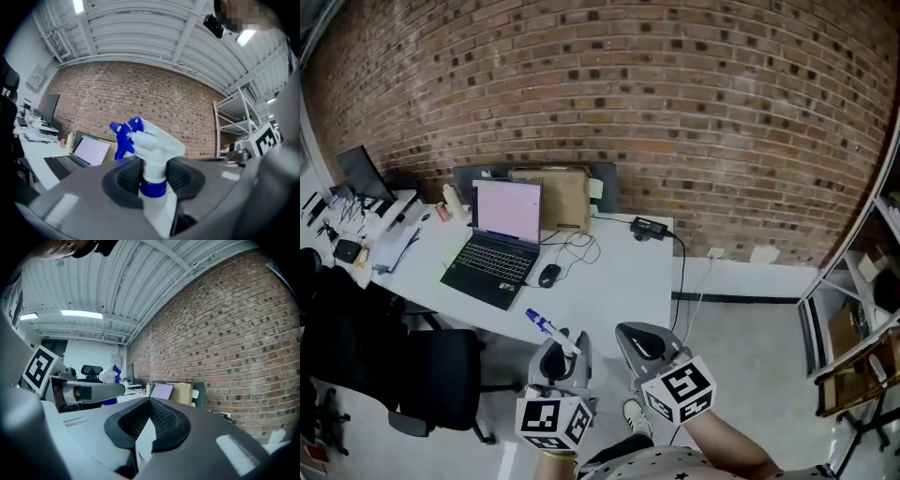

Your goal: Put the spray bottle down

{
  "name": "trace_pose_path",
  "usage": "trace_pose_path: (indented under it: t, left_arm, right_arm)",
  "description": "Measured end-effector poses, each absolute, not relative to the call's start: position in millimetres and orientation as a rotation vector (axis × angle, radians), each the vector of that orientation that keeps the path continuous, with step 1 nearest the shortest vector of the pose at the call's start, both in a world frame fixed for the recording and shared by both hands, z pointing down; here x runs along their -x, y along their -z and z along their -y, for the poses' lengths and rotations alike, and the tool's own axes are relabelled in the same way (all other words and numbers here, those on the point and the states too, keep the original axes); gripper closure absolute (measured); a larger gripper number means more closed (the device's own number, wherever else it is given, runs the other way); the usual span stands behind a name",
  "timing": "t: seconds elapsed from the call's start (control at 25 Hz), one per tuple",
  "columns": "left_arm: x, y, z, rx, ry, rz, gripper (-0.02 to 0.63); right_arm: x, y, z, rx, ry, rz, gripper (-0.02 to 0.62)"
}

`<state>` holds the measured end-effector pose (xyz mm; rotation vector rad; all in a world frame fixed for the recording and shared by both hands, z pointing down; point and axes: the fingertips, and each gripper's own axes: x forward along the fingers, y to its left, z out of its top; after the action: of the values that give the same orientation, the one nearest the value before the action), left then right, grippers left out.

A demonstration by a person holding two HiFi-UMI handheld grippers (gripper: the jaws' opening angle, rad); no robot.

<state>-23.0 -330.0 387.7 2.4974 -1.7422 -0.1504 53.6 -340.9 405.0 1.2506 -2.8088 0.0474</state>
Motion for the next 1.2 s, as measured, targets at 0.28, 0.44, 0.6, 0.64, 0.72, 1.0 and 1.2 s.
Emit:
trace_pose_path:
  t: [0.28, 0.44, 0.6, 0.64, 0.72, 1.0, 1.2]
  left_arm:
    - [-18, -396, 441, -2.579, 0.145, 1.654, 0.479]
    - [-34, -403, 492, -2.587, 0.144, 1.62, 0.479]
    - [-47, -422, 533, -2.597, 0.098, 1.586, 0.477]
    - [-50, -427, 542, -2.598, 0.088, 1.578, 0.477]
    - [-55, -438, 556, -2.594, 0.065, 1.57, 0.477]
    - [-62, -451, 570, -2.617, 0.01, 1.529, 0.476]
    - [-70, -459, 565, -2.685, -0.123, 1.519, 0.442]
  right_arm:
    - [-100, -402, 435, -1.354, -0.043, 2.732, 0.597]
    - [-113, -411, 479, -1.36, -0.06, 2.704, 0.597]
    - [-116, -423, 511, -1.349, -0.085, 2.692, 0.597]
    - [-116, -426, 518, -1.348, -0.096, 2.69, 0.597]
    - [-117, -431, 529, -1.342, -0.117, 2.684, 0.597]
    - [-113, -446, 547, -1.328, -0.185, 2.672, 0.597]
    - [-105, -450, 546, -1.312, -0.201, 2.674, 0.597]
